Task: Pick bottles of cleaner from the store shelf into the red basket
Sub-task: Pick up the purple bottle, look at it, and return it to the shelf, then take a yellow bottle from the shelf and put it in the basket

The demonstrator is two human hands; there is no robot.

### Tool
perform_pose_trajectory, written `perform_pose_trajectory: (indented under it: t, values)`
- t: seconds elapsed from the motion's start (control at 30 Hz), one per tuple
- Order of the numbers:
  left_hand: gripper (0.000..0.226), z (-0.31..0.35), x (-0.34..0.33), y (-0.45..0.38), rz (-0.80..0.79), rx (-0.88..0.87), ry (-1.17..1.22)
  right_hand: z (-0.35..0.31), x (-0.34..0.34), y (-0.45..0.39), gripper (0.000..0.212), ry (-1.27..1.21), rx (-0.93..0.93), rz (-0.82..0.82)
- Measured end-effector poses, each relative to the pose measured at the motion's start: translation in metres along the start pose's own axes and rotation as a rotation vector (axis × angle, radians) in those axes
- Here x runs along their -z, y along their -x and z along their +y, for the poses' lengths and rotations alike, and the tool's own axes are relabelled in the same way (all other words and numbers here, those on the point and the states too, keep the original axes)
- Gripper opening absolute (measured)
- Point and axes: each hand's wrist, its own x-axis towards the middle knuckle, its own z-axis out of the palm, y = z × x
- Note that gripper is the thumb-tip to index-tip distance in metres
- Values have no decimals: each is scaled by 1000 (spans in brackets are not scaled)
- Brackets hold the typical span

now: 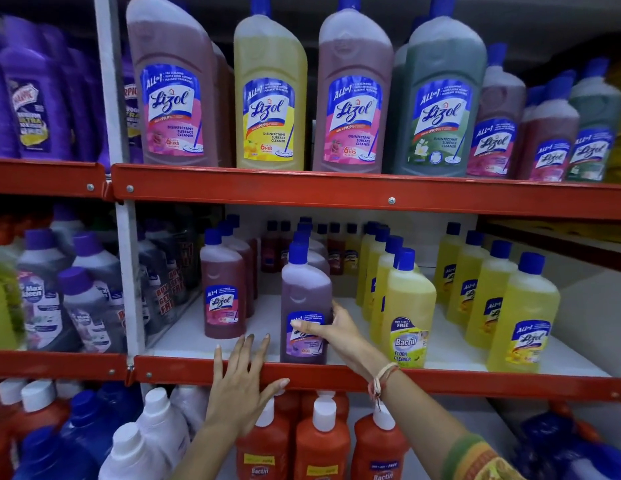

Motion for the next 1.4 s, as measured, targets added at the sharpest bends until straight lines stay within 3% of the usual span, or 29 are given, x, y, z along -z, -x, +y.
perform_pose_trajectory:
  t: [0.17, 0.3, 0.43, 0.57, 0.7, 0.77, 0.87, 1.0, 1.13, 1.27, 1.4]
  values:
    - [62, 32, 5, 17, 197, -57, 138, -23, 33, 32, 62, 127, 205, 109]
    - [47, 76, 16, 9, 383, -243, 219, -45, 74, 65, 44, 239, 418, 234]
    - [47, 115, 16, -13, 366, -348, 267, -57, 114, 84, 31, 203, 538, 368]
    - [45, 141, 3, -24, 276, -394, 227, -42, 145, 80, 38, 264, 475, 511]
    - [48, 147, -16, -28, 173, -315, 135, -27, 153, 68, 66, 324, 202, 325]
    - [51, 147, -22, -29, 136, -293, 73, -17, 152, 57, 67, 249, 99, 225]
    - [53, 147, -25, -30, 129, -295, 19, -4, 145, 47, 66, 127, 76, 231]
    - [54, 146, -23, -29, 133, -295, 14, 0, 131, 46, 64, 64, 187, 390]
    - [55, 149, -21, -27, 108, -262, 40, -20, 112, 57, 56, 377, 403, 672]
    - [62, 149, -21, -26, 52, -243, 20, -48, 99, 80, 66, 644, 567, 992]
    - [57, 151, -22, -25, 59, -245, 7, -65, 95, 105, 68, 689, 622, 1036]
